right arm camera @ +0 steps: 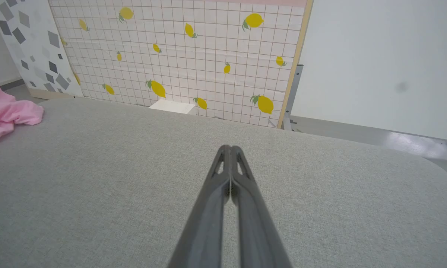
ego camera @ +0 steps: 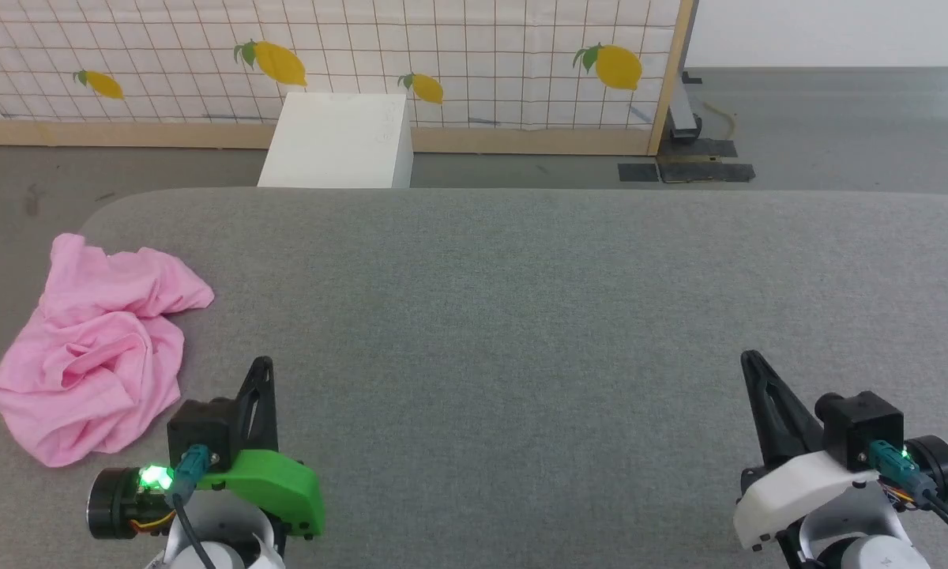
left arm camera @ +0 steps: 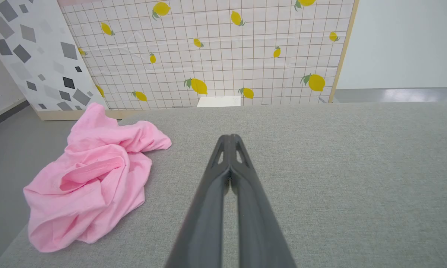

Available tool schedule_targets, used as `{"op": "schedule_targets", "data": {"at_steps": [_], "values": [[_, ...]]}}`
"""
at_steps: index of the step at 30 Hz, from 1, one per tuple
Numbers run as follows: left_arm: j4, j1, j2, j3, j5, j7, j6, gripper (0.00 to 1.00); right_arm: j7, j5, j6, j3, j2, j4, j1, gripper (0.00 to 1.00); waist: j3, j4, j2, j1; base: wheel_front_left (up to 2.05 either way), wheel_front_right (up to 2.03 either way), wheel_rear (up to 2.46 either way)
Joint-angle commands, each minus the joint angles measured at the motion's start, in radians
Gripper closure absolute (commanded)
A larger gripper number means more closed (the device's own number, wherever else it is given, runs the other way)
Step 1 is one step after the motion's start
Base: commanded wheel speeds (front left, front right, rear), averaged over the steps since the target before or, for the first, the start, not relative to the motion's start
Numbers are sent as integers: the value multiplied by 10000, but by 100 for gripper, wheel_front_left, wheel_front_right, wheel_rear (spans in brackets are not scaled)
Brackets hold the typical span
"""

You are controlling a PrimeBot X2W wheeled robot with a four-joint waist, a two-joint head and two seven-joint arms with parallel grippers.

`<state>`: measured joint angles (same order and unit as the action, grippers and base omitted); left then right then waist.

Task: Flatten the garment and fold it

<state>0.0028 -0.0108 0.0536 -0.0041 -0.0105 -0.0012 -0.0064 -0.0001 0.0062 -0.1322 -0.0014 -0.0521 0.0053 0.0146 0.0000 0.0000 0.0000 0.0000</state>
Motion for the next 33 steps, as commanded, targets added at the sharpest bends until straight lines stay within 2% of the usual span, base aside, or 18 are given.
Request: {"op": "schedule_targets", "data": {"at_steps": [1,24,25,33], "values": [[-28,108,-34,41,105,12,64,100,1,-62,15,14,19,-53,-146,100,0,0,0,0,0,0,0],[-28,108,-34,41,105,12,64,100,1,-62,15,14,19,-53,-146,100,0,0,0,0,0,0,0],[0,0,0,0,0,0,0,0,0,0,0,2,0,0,0,0,0,0,0,0,0,0,0],[136,-88,-2,-200,-153,-153,120,0,-84,56,1,-58,-1,23,17,0,0,67,0,0,0,0,0]]}}
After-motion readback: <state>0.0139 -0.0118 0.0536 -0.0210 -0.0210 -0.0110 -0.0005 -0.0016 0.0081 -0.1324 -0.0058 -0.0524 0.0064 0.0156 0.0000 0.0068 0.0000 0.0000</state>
